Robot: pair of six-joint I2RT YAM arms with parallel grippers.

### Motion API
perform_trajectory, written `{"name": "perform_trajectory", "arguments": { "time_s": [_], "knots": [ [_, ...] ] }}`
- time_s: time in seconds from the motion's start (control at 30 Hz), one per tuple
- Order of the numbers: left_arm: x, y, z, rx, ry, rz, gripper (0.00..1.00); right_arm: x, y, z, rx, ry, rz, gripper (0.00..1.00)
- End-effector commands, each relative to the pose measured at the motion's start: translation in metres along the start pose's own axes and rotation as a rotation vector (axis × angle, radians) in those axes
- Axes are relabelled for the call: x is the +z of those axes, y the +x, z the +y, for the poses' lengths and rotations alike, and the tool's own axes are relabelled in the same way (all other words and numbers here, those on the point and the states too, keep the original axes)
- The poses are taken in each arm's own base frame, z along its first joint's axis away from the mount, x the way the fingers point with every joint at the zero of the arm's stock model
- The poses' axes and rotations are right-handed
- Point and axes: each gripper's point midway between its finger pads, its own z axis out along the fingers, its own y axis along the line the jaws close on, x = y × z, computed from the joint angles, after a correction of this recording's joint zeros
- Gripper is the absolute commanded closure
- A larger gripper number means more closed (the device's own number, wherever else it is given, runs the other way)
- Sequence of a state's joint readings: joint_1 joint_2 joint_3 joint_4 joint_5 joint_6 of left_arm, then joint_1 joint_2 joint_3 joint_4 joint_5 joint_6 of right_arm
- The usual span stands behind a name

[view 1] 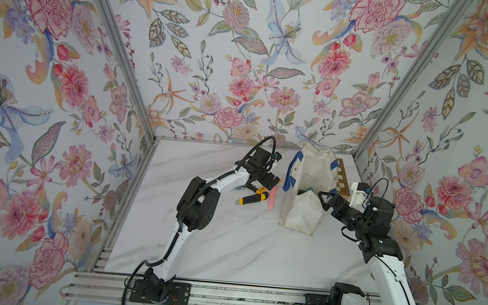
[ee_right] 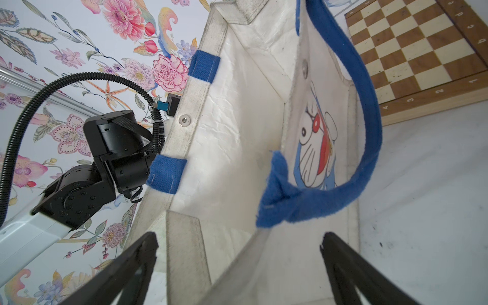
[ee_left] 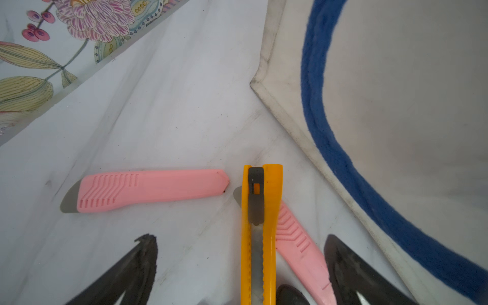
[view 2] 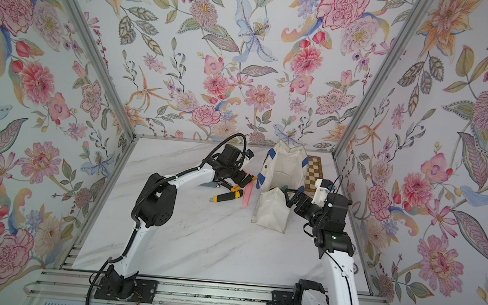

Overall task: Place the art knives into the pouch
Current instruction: Pick up the utility knife at the center of the board.

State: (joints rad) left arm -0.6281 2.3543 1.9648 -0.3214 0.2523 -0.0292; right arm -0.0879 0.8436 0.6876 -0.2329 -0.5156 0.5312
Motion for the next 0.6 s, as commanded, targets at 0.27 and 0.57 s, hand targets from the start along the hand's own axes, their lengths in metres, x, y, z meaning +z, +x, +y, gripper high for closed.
{"name": "perform_trajectory", "arguments": {
  "time_s": [0.27, 0.57],
  "knots": [
    [0.028, 0.016, 0.004, -0.012, 0.061, 0.03, 0.15, -0.005, -0.002, -0.005, -0.006, 0.026, -0.011, 0.01],
    [0.042, 0.029, 0.004, -0.031, 0.09, 0.049, 0.34, -0.006, -0.001, -0.008, -0.005, 0.037, -0.02, 0.01]
  ]
}}
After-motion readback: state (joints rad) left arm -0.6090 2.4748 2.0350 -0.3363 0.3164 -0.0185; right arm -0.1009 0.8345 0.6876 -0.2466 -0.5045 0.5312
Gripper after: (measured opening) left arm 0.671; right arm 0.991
